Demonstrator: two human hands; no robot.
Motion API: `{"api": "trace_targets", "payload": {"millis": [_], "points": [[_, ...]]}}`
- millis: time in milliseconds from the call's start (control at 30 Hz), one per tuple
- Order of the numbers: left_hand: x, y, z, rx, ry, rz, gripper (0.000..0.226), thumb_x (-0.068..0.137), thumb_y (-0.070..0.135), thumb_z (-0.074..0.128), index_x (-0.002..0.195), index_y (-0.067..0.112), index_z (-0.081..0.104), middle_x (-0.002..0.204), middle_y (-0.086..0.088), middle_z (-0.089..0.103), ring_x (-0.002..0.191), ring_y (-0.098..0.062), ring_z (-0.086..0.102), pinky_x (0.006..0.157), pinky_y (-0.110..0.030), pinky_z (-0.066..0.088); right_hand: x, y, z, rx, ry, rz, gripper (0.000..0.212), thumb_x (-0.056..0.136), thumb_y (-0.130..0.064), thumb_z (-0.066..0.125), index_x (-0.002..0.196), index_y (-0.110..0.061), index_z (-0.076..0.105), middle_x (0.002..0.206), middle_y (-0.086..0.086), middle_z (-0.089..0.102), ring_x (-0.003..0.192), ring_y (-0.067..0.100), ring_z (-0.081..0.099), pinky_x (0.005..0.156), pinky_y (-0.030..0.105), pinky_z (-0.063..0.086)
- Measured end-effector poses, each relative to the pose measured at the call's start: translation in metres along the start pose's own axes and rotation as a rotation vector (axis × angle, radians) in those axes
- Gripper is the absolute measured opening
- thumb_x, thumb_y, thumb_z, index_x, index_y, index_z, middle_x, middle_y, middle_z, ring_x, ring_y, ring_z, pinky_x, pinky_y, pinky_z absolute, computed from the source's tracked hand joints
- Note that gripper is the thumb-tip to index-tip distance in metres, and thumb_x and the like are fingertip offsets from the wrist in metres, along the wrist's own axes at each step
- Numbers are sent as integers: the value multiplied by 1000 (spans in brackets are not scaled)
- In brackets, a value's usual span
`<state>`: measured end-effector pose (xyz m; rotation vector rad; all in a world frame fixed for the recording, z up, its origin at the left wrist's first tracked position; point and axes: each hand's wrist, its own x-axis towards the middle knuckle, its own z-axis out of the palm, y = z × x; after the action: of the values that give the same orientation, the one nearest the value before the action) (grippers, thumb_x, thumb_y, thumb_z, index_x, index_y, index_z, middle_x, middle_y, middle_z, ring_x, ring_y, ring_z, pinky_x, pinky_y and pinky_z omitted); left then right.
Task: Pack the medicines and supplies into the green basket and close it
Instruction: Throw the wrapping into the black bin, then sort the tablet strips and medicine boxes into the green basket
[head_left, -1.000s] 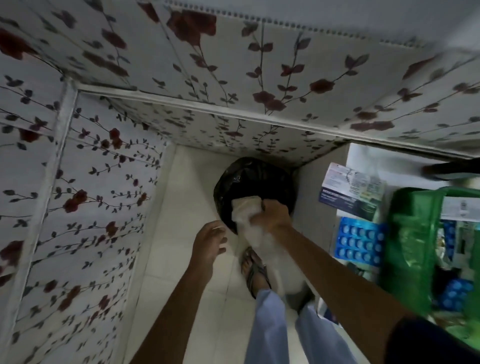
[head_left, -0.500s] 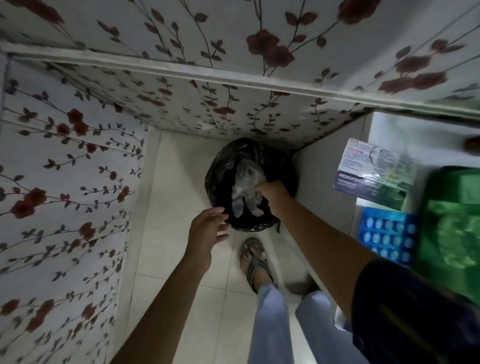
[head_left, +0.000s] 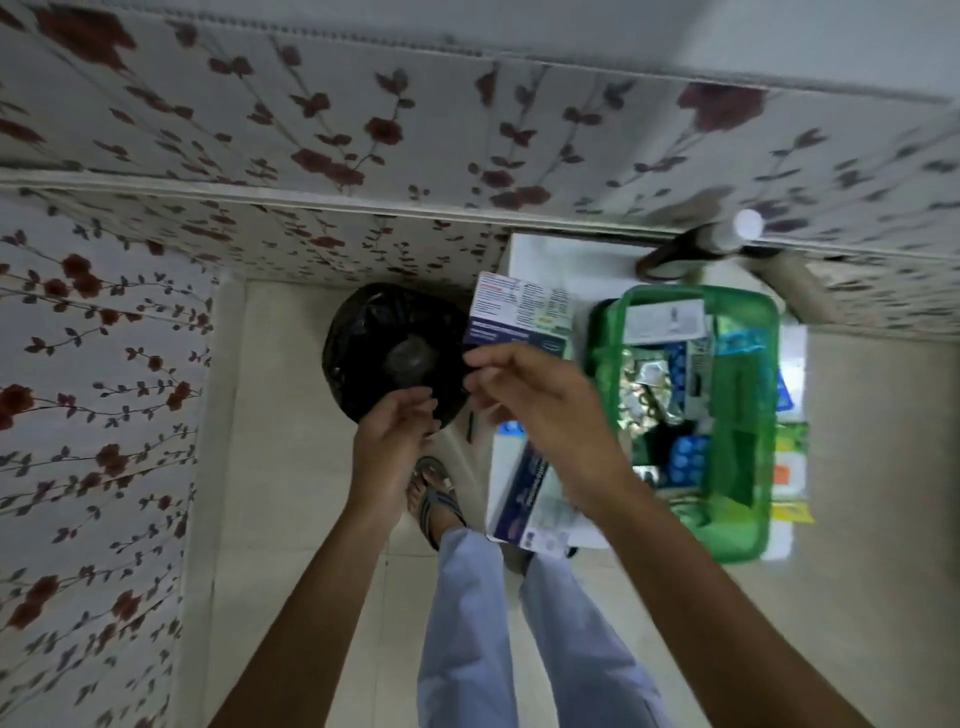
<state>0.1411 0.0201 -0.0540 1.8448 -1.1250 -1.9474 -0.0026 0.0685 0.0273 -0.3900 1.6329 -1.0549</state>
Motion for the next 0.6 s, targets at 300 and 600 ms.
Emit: {"api": "trace_targets", "payload": {"millis": [300,600], "points": [[-6,-23,89,465,169,276,50,70,45,69,96,2,61,89,-7,57,89,-22,56,74,-34,45,-65,10,-137,40,149,-51,26,90,0,49,85,-18,66,73,0,65,62,12,60,55,19,49],[-7,-19,89,404,280,211,27,70,12,77,65,17,50,67,2,57,66,-16,56,65,-30,48,-81,38,-115,-268,61,-197,25,86,-5,56,87,-27,67,72,-2,68,62,12,62,60,25,52]]}}
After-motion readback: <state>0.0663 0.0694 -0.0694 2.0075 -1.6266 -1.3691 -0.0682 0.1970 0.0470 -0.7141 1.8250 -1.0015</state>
